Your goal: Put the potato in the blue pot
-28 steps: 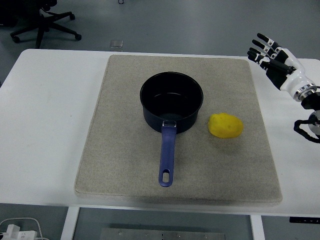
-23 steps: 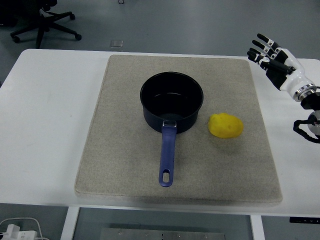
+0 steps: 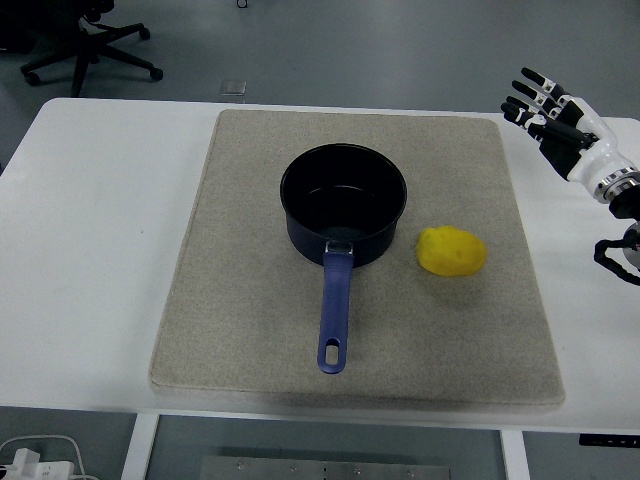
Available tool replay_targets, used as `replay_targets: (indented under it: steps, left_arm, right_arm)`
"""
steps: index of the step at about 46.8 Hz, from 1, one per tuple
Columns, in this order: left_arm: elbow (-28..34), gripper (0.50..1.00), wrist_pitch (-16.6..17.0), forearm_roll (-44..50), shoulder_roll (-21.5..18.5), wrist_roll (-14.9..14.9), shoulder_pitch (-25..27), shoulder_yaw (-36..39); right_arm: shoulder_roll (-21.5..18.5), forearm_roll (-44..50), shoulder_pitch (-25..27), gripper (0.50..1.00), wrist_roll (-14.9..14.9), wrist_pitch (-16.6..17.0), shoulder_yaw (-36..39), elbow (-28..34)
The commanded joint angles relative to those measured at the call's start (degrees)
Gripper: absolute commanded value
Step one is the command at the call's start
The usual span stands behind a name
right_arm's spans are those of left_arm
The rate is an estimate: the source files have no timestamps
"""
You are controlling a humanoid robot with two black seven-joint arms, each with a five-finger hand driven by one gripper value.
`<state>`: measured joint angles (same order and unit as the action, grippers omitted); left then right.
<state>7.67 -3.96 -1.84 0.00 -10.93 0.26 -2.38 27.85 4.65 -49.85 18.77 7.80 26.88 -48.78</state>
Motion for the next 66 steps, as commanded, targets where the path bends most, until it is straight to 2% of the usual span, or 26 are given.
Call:
replay_targets:
  steps: [1,15,25,36,58,63,66]
  left_arm:
    - [0.0,0.994,0.0,0.0,0.0,-0.1,0.0,-0.1]
    - [0.0,0.994,0.0,0.0,0.0,0.0,0.0,0.0]
    - [0.0,0.994,0.0,0.0,0.0,0.0,0.0,-0.1]
    - [0.0,0.994,0.0,0.0,0.0,0.0,0.0,-0.1]
    - [0.0,0.994,0.0,0.0,0.0,-0.1,0.0,0.0]
    - [0.0,0.994,0.0,0.0,0.0,0.0,0.0,0.0]
    - [0.0,0.994,0.0,0.0,0.0,-0.1,0.0,-0.1]
  right_arm:
    - [-0.1,-0.1,-0.4,0.93,0.0,0.5,-0.2,0.0]
    - [1.0,0.5,-0.7,0.93,-0.5,1.1,-2.6,0.0]
    - [1.8,5.1,-0.6,0.93,-0.3,1.3,-3.3,-0.1]
    - [2.8,5.6,-0.7,0.93,0.0,3.5,-3.1,0.0]
    - [3.0,6.1,-0.6,0.93,0.1,2.9,-3.4,1.0]
    - [4.7,8.4,-0.6,0.93,0.4,3.4,-3.4,0.3]
    - [5.8,11.5,-0.6,0.93,1.5,3.4,-3.4,-0.7]
